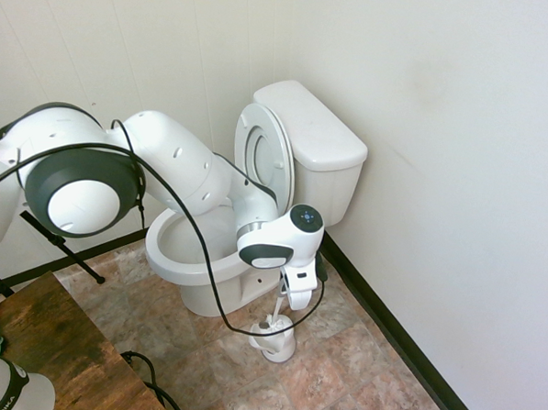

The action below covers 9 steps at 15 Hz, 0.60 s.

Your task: Clean the toilet

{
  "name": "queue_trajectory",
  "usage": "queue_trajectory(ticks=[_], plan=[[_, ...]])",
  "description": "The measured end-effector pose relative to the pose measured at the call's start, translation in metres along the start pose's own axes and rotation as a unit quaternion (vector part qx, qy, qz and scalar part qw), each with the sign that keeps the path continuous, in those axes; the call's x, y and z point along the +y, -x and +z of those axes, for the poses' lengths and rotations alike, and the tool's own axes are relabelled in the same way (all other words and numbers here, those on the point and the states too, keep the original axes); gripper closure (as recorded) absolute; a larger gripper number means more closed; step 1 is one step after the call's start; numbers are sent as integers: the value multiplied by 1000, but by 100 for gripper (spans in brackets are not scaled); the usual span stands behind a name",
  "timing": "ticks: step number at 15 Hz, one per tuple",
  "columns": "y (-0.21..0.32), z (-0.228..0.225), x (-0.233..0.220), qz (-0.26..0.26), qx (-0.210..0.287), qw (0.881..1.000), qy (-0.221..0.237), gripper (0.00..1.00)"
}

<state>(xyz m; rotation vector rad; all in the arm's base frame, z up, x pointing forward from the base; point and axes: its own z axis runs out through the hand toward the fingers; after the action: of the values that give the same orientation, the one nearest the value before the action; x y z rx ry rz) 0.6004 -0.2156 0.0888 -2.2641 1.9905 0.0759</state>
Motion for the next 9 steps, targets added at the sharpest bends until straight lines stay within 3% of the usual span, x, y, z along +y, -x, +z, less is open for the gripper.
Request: queue_trajectory(ticks=[9], plan=[[-30,63,-46,26,-4,999,33,100]])
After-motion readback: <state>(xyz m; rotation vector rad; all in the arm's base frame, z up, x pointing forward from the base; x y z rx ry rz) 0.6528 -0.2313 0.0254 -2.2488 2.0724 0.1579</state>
